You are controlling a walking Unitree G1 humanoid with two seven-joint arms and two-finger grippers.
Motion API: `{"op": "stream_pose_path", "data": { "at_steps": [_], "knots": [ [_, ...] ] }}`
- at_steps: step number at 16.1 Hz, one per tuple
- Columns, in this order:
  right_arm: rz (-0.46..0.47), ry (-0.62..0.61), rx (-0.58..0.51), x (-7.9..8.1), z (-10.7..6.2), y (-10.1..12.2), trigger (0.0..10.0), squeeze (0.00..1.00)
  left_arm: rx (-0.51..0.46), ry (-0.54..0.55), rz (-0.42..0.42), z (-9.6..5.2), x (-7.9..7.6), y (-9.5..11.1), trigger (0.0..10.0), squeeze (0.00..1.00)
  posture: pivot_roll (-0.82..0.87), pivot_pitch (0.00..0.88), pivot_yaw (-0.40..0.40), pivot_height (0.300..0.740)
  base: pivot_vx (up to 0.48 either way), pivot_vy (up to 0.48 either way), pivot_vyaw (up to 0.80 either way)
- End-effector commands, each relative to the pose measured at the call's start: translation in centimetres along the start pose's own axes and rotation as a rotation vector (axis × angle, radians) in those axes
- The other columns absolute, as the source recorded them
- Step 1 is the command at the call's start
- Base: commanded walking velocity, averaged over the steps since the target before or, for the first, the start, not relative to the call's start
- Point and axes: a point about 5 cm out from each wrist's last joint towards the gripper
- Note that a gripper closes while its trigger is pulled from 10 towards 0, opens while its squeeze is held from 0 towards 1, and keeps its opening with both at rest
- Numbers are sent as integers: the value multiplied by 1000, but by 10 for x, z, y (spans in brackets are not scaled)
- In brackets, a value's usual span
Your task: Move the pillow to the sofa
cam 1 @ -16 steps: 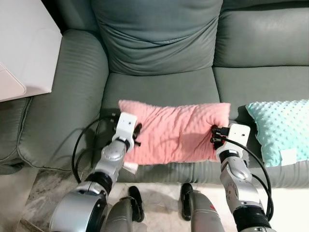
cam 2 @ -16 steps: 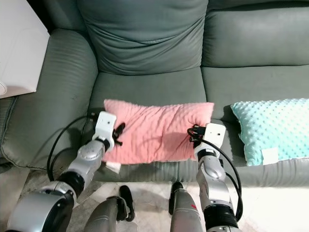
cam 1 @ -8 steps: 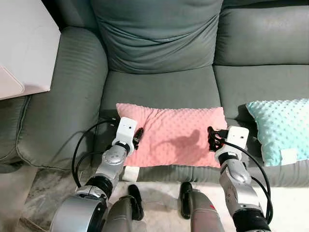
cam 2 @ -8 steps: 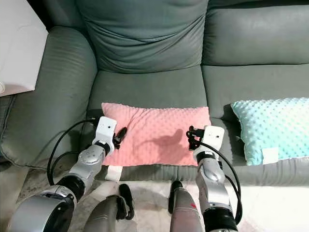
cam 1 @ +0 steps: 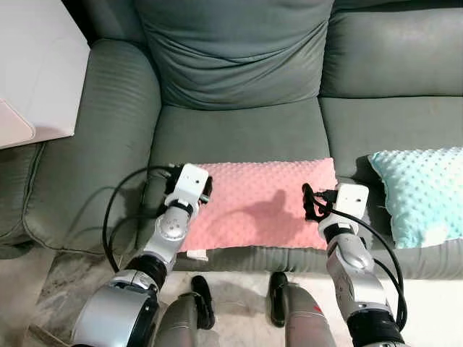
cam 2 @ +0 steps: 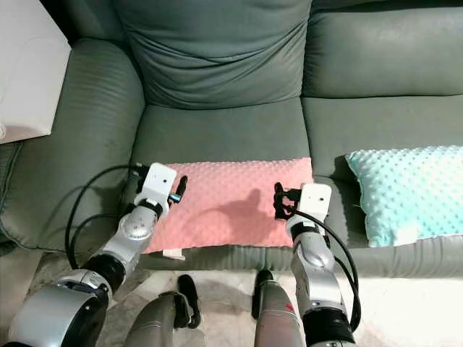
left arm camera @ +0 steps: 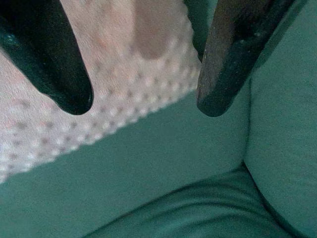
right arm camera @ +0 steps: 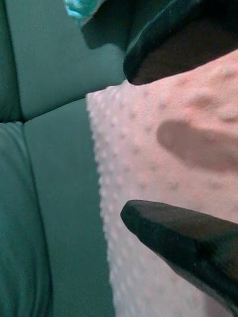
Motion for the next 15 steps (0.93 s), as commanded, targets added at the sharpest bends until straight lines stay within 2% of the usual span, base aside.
{"op": "stream_pose_path", "data": {
  "at_steps": [1,2,3,4,5,7,8,9,10,11,13,15],
  "knots": [
    [2,13,20,3,-6,-6,10000,1000,40,14,22,-6,6,-15,10000,1000,-187,411,101,740,0,0,0],
    [3,24,15,5,-8,-2,10000,1000,62,36,-14,-8,17,-20,10000,1000,-184,407,103,740,0,0,0],
    [7,31,14,6,-10,0,10000,1000,73,41,-54,-9,22,-24,10000,1000,-184,407,103,740,0,0,0],
    [9,85,27,13,-17,2,10000,1000,98,42,-96,-15,33,-35,10000,1000,-169,400,105,740,0,0,0],
    [0,107,37,16,-20,1,10000,1000,110,34,-94,-18,36,-40,10000,1000,-162,397,104,740,0,0,0],
    [-34,200,130,25,-39,-9,10000,1000,199,-25,-76,-36,43,-68,10000,1000,-148,388,105,740,0,0,0],
    [-64,230,201,24,-50,-18,10000,1000,237,-62,-133,-47,42,-82,10000,1000,-140,384,106,740,0,0,0],
    [-74,236,227,20,-60,-23,10000,1000,252,-105,-138,-53,38,-88,10000,1000,-138,382,106,740,0,0,0],
    [-83,239,284,13,-72,-33,10000,1000,282,-170,-129,-68,30,-101,10000,1000,-135,380,106,740,0,0,0],
    [-79,238,380,2,-91,-50,10000,1000,349,-247,-134,-90,18,-120,10000,1000,-131,377,107,740,0,0,0],
    [-89,266,438,-2,-102,-59,10000,1000,401,-255,-144,-101,14,-131,10000,1000,-133,375,107,740,0,0,0],
    [-84,280,452,-3,-104,-65,10000,1000,440,-285,-161,-106,7,-137,10000,1000,-134,374,108,740,0,0,0]
  ]
}}
Point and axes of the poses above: a point about 5 cm out from each wrist's last joint towards the gripper, its own z axis pointing out of the wrist towards the gripper, its own y axis along the axis of the wrist's last joint, x = y × z, and after that the axes turned 8 degrees about z, right-handed
